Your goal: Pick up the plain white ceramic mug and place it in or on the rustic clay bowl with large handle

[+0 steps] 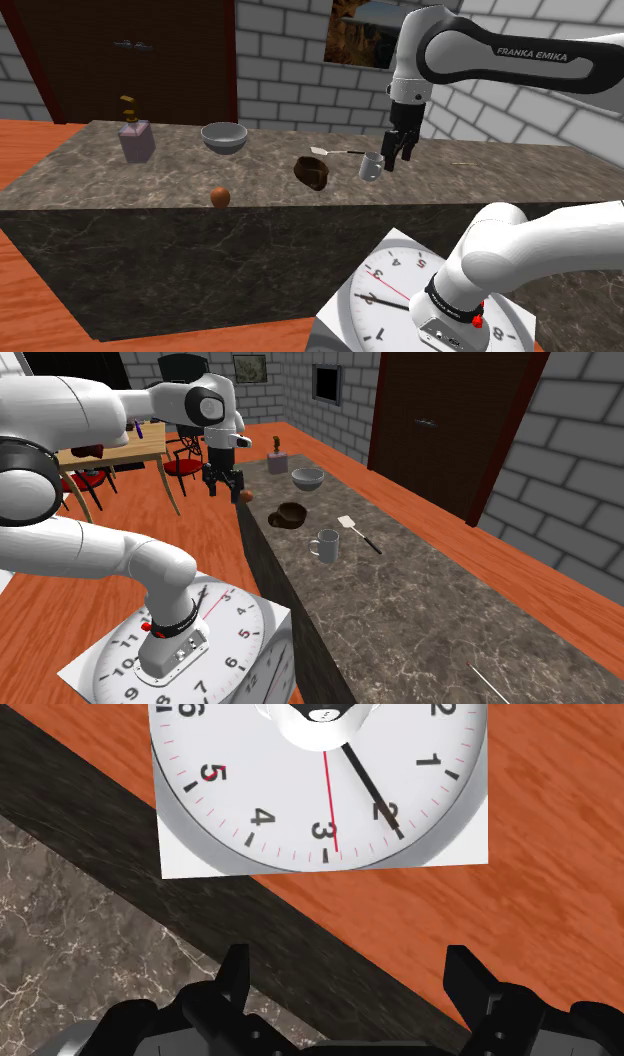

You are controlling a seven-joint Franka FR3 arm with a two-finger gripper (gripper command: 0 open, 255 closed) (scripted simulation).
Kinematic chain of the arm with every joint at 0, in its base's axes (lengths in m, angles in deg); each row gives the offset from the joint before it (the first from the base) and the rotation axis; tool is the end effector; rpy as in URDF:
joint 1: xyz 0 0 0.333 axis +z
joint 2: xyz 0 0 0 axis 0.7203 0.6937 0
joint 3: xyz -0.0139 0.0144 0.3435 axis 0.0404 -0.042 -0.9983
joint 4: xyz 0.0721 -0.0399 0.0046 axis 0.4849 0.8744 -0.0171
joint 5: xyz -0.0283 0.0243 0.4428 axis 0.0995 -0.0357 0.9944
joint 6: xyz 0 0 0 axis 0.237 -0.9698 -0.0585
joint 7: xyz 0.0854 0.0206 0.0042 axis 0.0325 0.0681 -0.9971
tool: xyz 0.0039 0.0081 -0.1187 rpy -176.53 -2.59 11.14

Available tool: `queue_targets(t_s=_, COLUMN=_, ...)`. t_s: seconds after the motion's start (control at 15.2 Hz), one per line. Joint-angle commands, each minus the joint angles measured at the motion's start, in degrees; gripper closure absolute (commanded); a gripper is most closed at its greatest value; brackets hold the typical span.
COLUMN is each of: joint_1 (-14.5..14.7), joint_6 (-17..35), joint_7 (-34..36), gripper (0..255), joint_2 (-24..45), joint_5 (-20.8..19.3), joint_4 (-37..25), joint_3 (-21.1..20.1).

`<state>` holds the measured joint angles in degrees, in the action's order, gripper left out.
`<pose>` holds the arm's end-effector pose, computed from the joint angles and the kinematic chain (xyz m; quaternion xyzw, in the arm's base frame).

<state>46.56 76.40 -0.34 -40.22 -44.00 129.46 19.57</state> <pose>0.3287 -0.0164 0.5490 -0.9951 0.0282 0.0951 0.0049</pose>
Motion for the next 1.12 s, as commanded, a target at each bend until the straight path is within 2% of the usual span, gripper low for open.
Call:
queue_targets(t_s=0.0, joint_1=0.0, joint_6=0.0, joint_7=0.0, gripper=0, joint_2=0.0, joint_5=0.0, joint_4=0.0, joint_3=0.0)
queue_targets(t_s=0.59, joint_1=-2.5, joint_6=12.0, joint_7=-14.1, gripper=0, joint_2=8.2, joint_5=-7.9, joint_4=1.0, joint_3=10.8)
queue_targets(t_s=1.06, joint_1=-3.2, joint_6=21.7, joint_7=-25.1, gripper=0, joint_2=19.1, joint_5=-10.1, joint_4=-2.8, joint_3=19.0)
